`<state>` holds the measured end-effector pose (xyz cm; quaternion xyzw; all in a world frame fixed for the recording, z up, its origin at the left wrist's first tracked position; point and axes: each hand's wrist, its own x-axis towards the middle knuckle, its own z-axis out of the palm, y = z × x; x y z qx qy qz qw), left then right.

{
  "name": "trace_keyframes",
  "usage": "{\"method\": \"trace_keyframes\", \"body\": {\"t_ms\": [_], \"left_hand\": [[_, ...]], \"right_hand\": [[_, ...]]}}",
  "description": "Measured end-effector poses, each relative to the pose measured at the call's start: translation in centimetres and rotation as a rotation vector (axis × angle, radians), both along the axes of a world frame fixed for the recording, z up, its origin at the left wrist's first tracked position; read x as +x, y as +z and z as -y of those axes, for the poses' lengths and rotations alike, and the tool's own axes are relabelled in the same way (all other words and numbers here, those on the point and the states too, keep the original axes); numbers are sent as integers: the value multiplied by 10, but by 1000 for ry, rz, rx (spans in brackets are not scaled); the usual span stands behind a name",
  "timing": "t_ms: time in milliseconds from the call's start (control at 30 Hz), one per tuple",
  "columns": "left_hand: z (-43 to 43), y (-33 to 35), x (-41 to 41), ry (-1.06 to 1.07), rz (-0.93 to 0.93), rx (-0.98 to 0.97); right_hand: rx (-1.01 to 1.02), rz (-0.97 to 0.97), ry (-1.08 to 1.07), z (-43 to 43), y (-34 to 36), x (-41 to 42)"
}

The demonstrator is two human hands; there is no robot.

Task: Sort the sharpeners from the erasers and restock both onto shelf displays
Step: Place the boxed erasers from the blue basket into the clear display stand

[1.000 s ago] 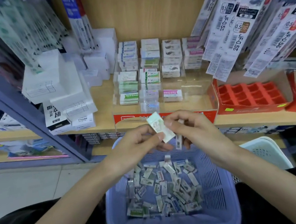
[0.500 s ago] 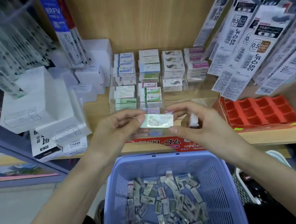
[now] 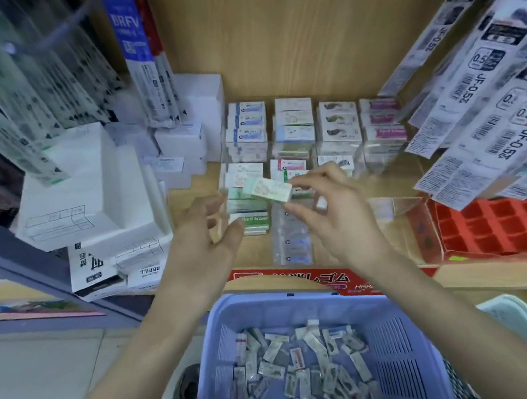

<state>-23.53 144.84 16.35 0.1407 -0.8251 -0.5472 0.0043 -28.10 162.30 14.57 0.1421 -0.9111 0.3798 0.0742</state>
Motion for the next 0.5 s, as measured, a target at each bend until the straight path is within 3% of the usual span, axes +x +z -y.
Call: {"method": "trace_keyframes", "body": {"t_ms": [267, 500], "left_hand": [[7, -11, 2, -58, 126, -29], [9, -11, 3, -72, 110, -55]], "right_hand": [[411, 136, 65, 33, 5, -47], [601, 275, 164, 38, 10, -51]]}}
